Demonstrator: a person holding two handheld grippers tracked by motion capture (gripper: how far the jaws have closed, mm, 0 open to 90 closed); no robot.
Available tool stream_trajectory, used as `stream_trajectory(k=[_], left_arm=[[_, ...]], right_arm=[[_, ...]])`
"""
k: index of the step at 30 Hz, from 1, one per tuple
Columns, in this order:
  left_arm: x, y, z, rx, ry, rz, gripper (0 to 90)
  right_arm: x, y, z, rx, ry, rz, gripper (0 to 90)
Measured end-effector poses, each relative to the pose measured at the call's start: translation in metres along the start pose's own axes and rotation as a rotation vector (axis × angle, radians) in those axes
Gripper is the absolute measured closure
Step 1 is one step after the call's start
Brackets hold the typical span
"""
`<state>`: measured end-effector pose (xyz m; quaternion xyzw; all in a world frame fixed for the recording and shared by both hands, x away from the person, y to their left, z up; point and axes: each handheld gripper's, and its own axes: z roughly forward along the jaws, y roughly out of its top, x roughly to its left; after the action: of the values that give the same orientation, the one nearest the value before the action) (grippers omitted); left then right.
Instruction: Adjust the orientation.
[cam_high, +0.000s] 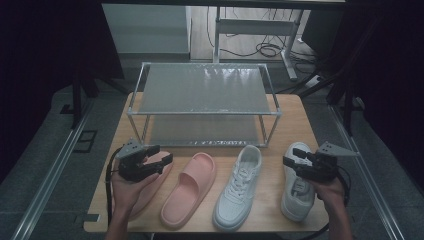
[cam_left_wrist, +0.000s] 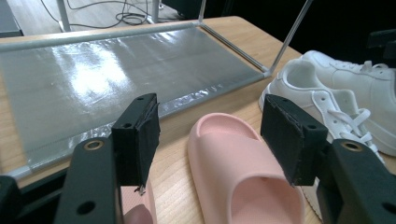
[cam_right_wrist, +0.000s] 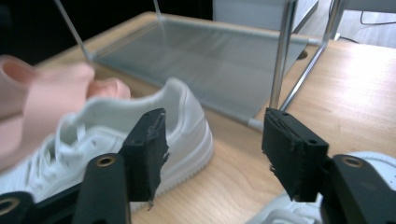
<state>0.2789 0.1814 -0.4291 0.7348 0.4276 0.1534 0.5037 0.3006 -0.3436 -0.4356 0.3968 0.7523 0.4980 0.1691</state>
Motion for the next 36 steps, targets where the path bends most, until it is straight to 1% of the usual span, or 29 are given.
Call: stream_trajectory(k=[1, 2, 3, 4, 8, 11, 14, 16, 18, 21, 23, 27, 30, 32, 33, 35, 36], left_arm=[[0.0, 0.0, 0.002, 0.006, 0.001, 0.0, 37.7], [-0.001, 0.0, 0.003, 0.017, -0.002, 0.002, 37.9], [-0.002, -0.001, 0.004, 0.024, -0.003, 0.005, 37.9], [-0.002, -0.002, 0.004, 0.031, -0.002, 0.008, 38.0], [-0.003, -0.01, 0.002, 0.057, -0.001, 0.013, 38.8], [-0.001, -0.014, 0.001, 0.074, -0.004, 0.017, 39.2], [0.001, -0.017, 0.001, 0.088, -0.007, 0.023, 39.4], [0.002, -0.02, -0.001, 0.088, -0.011, 0.028, 39.5], [0.002, -0.022, -0.003, 0.083, -0.016, 0.022, 39.9], [0.003, -0.025, -0.006, 0.074, -0.02, 0.0, 41.7], [0.003, -0.027, -0.008, 0.073, -0.018, -0.009, 46.9], [0.0, -0.026, -0.012, 0.06, -0.008, -0.012, 62.9], [-0.003, -0.023, -0.017, 0.058, 0.019, -0.007, 76.1], [-0.003, -0.02, -0.024, 0.036, 0.042, -0.012, 83.4], [-0.003, -0.02, -0.025, 0.032, 0.046, -0.014, 86.7], [-0.004, -0.02, -0.029, 0.037, 0.058, -0.017, 90.0], [-0.004, -0.021, -0.03, 0.044, 0.06, -0.016, 90.0]], right_arm=[[0.002, -0.002, 0.0, 0.01, -0.017, -0.018, 39.8], [0.003, -0.003, -0.001, 0.006, -0.025, -0.022, 39.7], [0.003, -0.005, -0.002, -0.003, -0.03, -0.013, 39.1], [0.002, -0.007, -0.003, -0.001, -0.025, -0.002, 39.2], [0.003, -0.013, -0.005, 0.009, -0.024, 0.005, 41.7], [0.006, -0.013, -0.004, 0.014, -0.032, -0.005, 42.3], [0.01, -0.012, 0.0, 0.025, -0.044, -0.031, 43.3], [0.013, -0.012, 0.003, 0.031, -0.048, -0.046, 44.2], [0.016, -0.012, 0.006, 0.035, -0.046, -0.056, 45.2], [0.019, -0.011, 0.007, 0.034, -0.036, -0.065, 46.7], [0.02, -0.01, 0.007, 0.035, -0.024, -0.067, 47.1], [0.02, -0.009, 0.008, 0.031, 0.0, -0.057, 47.3], [0.02, -0.009, 0.008, 0.027, 0.006, -0.065, 47.5], [0.02, -0.009, 0.006, 0.017, 0.016, -0.069, 47.6], [0.019, -0.008, 0.004, 0.01, 0.017, -0.064, 47.7], [0.017, -0.008, 0.001, 0.003, 0.015, -0.061, 48.1], [0.017, -0.009, -0.001, -0.001, 0.008, -0.061, 48.1]])
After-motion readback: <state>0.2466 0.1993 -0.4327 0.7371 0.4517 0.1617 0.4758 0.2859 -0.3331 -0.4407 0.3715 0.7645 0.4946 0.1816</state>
